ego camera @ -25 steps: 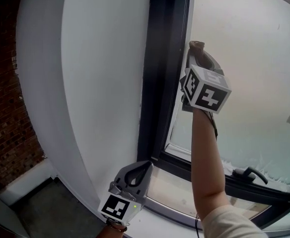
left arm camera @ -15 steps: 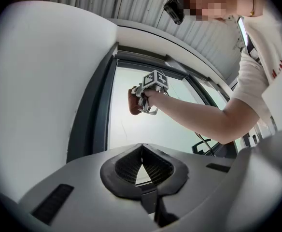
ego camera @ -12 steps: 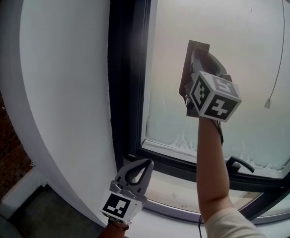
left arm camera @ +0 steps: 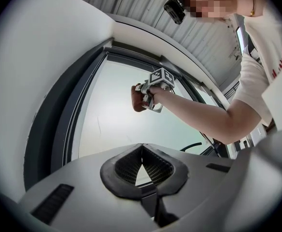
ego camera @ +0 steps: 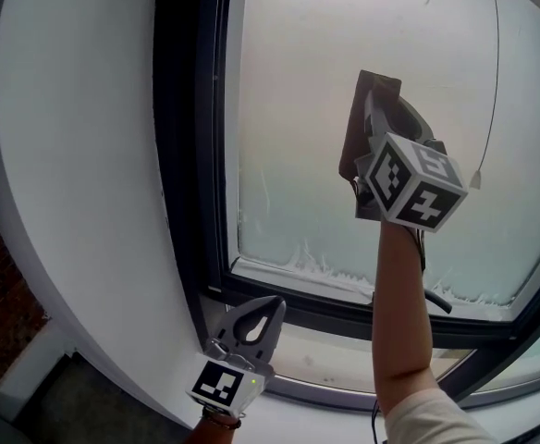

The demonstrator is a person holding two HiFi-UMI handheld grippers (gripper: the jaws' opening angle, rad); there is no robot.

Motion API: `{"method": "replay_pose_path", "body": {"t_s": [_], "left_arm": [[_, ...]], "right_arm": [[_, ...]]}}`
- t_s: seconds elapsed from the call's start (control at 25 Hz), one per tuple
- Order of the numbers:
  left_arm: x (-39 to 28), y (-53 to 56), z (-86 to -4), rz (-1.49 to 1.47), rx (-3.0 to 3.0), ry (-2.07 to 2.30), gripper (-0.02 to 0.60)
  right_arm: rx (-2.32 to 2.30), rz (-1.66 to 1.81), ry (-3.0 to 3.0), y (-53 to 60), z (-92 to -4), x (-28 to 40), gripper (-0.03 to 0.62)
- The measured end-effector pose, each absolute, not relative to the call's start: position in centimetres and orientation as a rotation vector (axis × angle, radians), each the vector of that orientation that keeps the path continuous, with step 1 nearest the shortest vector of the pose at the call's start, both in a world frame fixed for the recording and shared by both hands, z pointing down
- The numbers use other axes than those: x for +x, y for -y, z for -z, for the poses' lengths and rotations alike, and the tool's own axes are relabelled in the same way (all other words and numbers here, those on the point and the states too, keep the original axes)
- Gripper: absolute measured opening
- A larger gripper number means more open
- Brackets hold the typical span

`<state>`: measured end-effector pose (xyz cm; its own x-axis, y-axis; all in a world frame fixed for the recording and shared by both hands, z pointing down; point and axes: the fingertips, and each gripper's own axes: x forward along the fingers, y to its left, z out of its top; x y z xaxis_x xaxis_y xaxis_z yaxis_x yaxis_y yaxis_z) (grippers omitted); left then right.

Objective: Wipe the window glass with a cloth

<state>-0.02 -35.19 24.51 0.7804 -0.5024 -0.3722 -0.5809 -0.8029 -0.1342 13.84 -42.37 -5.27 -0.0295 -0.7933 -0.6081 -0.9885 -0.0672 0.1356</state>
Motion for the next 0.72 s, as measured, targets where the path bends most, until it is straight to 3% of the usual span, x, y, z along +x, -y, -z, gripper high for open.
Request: {"method": "replay_pose_path", "body": {"t_s": [0.72], "left_arm": [[6.7, 33.5, -24.6, -0.469, -2.776, -0.730, 0.020]], "right_arm": [[-1.982, -0.826, -1.788, 36.3, 5.5, 23.7, 0.095]]}}
